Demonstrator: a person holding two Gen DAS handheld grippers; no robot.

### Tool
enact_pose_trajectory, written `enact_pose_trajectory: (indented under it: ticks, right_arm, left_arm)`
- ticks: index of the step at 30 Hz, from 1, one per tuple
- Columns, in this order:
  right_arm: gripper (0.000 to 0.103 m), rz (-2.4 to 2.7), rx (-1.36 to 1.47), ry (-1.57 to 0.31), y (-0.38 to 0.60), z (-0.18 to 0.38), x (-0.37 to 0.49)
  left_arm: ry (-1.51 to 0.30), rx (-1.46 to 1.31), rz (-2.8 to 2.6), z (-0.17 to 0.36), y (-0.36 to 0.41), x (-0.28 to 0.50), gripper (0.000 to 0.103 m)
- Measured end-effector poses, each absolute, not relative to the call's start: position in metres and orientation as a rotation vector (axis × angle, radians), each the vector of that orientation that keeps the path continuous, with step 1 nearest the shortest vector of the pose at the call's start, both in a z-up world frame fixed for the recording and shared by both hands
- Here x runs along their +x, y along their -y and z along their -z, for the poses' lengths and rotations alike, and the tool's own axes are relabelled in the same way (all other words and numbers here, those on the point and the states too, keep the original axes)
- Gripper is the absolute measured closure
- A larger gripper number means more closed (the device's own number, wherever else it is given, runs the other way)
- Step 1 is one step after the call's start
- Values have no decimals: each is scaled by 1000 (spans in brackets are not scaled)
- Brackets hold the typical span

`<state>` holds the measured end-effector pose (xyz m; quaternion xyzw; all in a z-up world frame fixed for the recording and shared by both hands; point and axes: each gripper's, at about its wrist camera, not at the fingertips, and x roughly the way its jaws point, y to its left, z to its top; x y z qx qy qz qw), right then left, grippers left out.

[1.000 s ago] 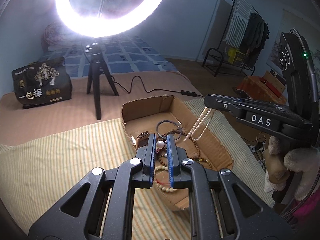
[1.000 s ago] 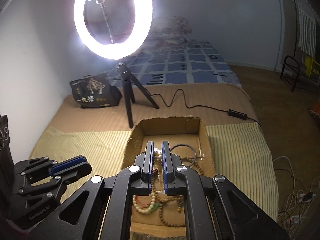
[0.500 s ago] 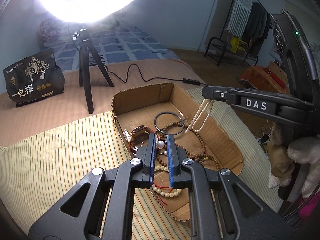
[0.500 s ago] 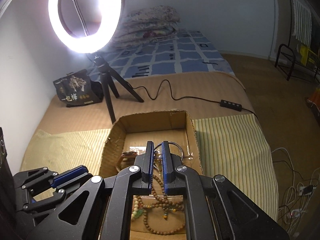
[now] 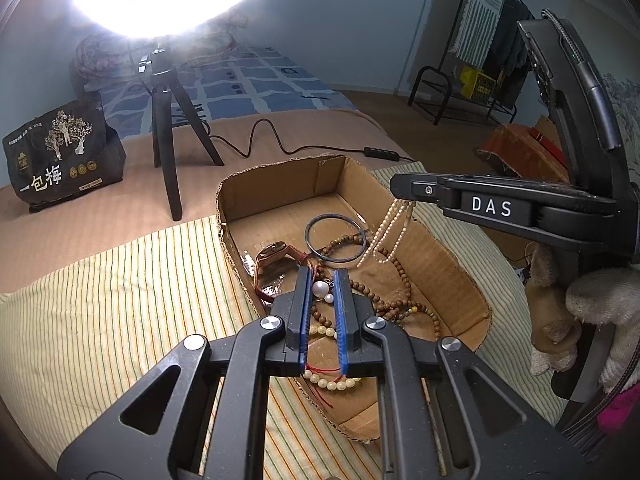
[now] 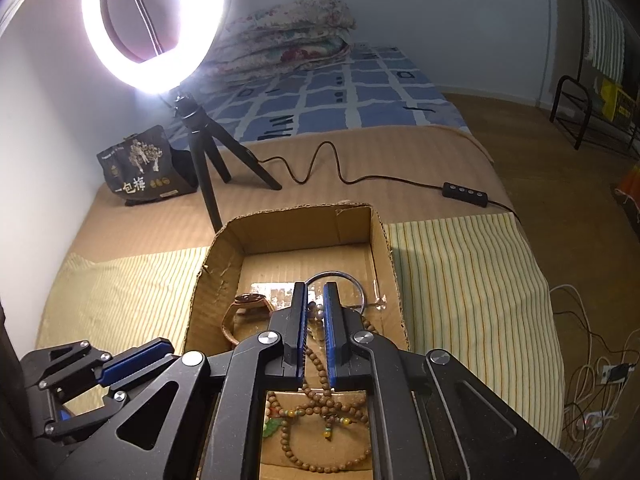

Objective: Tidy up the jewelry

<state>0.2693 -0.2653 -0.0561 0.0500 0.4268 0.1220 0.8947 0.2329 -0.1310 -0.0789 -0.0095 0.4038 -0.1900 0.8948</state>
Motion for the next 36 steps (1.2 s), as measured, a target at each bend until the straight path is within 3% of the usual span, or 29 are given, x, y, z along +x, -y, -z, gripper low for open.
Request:
enact_pose_trajectory:
  ticks: [16,17,19,20,21,24,27,31,36]
  right_arm:
    - [95,-242,122,-901,267,61,271]
    - [93,-240,123,-904,267,61,271]
    - [76,-231,122,-904,268,62,271]
    - [72,-227,122,-902,268,62,272]
    - [64,-220,124,-898,268,62,271]
    - [56,-208,123,-898,269,61,271]
    - [51,-193,117,-905,270,62,272]
    - [41,-162,107,-905,271,61,272]
    - [36,-139,91,-906,271,59,270]
  left_arm:
    - [-848,-8,388,80,133,234,94]
    - [-848,-8,386,81,132,234,93]
    - [-849,-10,383,80,132,233,76]
    - [-845,-14,382,80,131,233,62]
    - [-840,-17,379,79,130,233,58]
    - [-845,-17,377,79,130,233,56]
    - [-846,-16,365,80,129,233,44]
    - [-854,-18,354,80,127,233,42]
    - [-851,-21,348,79,125,231,40]
